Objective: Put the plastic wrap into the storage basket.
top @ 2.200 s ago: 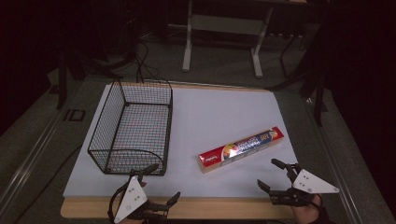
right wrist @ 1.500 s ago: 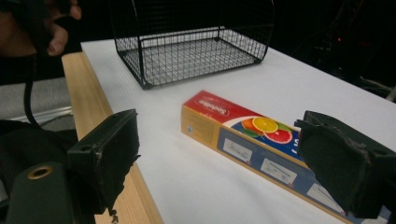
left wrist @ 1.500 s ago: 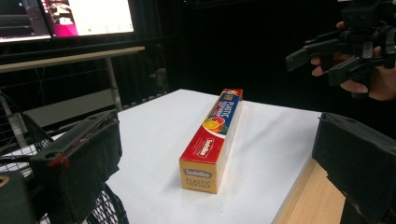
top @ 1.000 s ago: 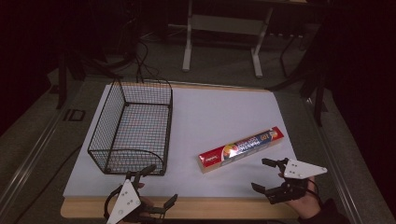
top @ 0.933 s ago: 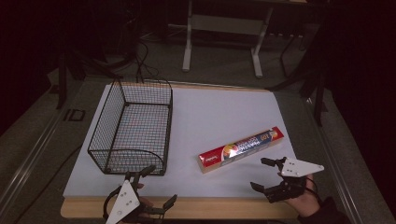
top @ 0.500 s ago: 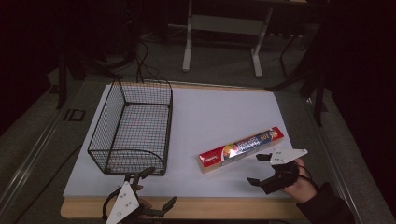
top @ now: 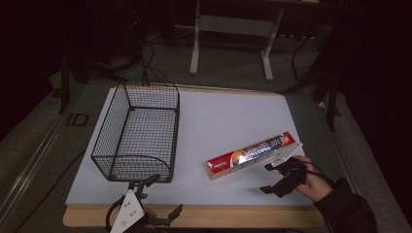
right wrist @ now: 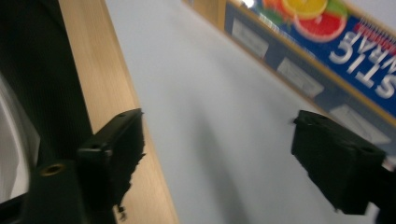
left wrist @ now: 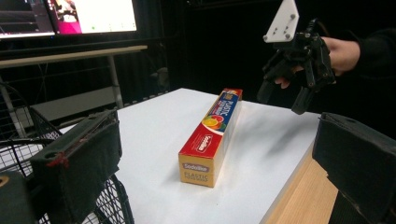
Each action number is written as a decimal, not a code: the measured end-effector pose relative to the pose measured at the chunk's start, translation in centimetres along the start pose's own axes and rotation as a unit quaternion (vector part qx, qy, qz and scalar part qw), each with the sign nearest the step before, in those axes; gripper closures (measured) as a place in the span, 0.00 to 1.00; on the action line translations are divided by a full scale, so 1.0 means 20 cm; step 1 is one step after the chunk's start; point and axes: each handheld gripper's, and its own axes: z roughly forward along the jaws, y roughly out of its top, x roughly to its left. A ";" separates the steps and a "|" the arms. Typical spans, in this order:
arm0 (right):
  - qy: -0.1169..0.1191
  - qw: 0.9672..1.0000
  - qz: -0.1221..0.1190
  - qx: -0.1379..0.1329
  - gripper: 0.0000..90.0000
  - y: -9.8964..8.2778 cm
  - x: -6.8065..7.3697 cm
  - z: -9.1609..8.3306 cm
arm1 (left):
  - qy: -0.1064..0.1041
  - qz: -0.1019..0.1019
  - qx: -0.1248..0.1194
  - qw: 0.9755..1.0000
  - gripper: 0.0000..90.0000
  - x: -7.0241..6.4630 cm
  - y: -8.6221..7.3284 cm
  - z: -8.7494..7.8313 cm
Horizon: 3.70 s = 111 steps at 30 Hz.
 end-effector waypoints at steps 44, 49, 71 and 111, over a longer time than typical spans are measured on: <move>-0.086 0.954 -0.202 0.205 0.15 0.44 -0.33 0.23 | 0.024 -0.008 0.012 1.000 0.02 -0.02 -0.02 -0.13; -0.082 0.947 -0.216 0.223 0.15 0.43 -0.35 0.31 | 0.029 -0.009 0.014 0.999 0.02 -0.02 -0.03 -0.14; -0.037 0.935 -0.245 0.252 0.34 0.42 -0.37 0.42 | 0.029 -0.013 0.021 0.999 0.02 -0.02 -0.04 -0.13; -0.103 0.982 0.078 0.135 0.44 0.53 -0.62 0.41 | 0.018 -0.002 0.017 1.000 0.02 -0.02 -0.03 -0.11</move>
